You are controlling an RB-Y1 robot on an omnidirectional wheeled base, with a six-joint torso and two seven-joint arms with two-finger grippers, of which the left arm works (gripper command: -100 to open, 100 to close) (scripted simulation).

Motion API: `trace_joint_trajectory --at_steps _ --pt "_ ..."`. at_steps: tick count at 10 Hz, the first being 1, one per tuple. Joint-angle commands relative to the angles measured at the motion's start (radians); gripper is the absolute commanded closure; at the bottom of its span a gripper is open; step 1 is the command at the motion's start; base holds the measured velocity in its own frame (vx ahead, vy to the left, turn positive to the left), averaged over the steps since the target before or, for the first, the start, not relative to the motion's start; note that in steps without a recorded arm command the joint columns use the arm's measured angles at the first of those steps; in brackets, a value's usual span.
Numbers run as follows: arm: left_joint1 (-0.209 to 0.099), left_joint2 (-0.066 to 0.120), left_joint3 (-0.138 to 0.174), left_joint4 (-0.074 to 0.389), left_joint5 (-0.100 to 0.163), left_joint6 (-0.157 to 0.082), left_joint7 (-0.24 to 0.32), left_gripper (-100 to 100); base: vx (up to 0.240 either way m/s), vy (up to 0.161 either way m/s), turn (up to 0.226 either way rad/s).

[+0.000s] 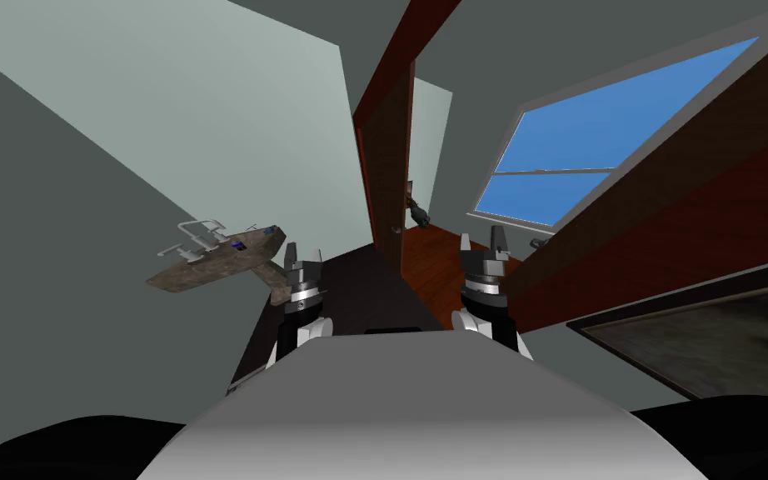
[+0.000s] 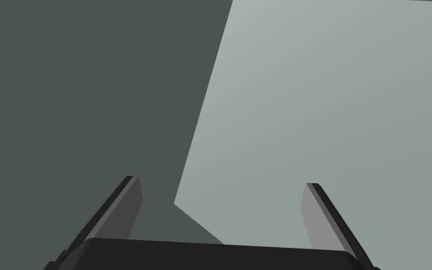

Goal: Push the door open

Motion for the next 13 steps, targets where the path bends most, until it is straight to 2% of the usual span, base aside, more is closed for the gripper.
trace_joint_trajectory --at_steps 1,2,5,13 --pt "-0.012 0.011 -0.005 0.029 0.0 -0.006 -0.002 -100 0.061 0.01 -0.088" --pt "-0.017 0.014 -0.007 0.041 0.0 -0.009 -0.002 -100 0.102 0.03 -0.094" --pt "-0.051 0.037 -0.022 0.122 0.001 -0.026 -0.007 -100 0.128 0.046 -0.111" --pt "-0.116 0.071 -0.049 0.278 0.003 -0.059 -0.015 -100 0.097 0.045 -0.089"
